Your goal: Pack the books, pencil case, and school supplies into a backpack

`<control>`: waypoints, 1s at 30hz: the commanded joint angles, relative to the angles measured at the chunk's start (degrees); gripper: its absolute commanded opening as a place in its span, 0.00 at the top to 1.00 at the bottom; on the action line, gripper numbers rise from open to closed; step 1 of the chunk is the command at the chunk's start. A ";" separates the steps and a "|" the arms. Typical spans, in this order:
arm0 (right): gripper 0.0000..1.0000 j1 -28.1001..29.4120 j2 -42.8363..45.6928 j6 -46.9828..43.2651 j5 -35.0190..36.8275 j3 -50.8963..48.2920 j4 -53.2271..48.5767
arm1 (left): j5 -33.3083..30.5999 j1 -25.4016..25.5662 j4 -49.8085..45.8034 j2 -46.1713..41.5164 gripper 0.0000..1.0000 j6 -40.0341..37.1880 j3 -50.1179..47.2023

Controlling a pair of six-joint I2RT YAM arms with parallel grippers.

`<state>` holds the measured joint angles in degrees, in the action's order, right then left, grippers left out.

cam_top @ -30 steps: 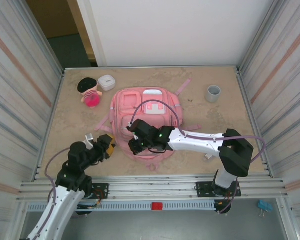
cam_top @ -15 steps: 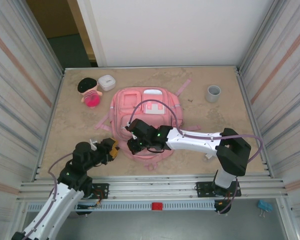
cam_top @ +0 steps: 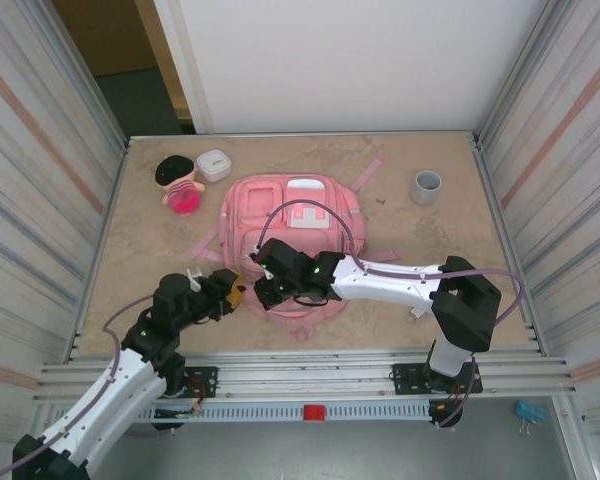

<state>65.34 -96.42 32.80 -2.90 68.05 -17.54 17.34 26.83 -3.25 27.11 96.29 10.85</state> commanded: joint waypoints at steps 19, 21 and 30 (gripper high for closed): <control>1.00 1.17 1.37 -0.95 -1.52 0.84 1.16 | -3.77 0.77 7.13 12.76 0.99 -4.05 2.69; 1.00 0.44 2.80 -0.85 -1.09 -0.60 -0.12 | -5.09 0.28 6.76 12.68 1.00 -4.11 2.28; 1.00 -5.28 10.55 -0.88 -1.12 -7.04 -5.25 | -4.77 -6.06 -1.60 7.06 1.00 -9.32 4.38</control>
<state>62.33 -90.52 32.73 -4.32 62.28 -17.67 17.52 23.70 0.21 36.62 90.56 13.19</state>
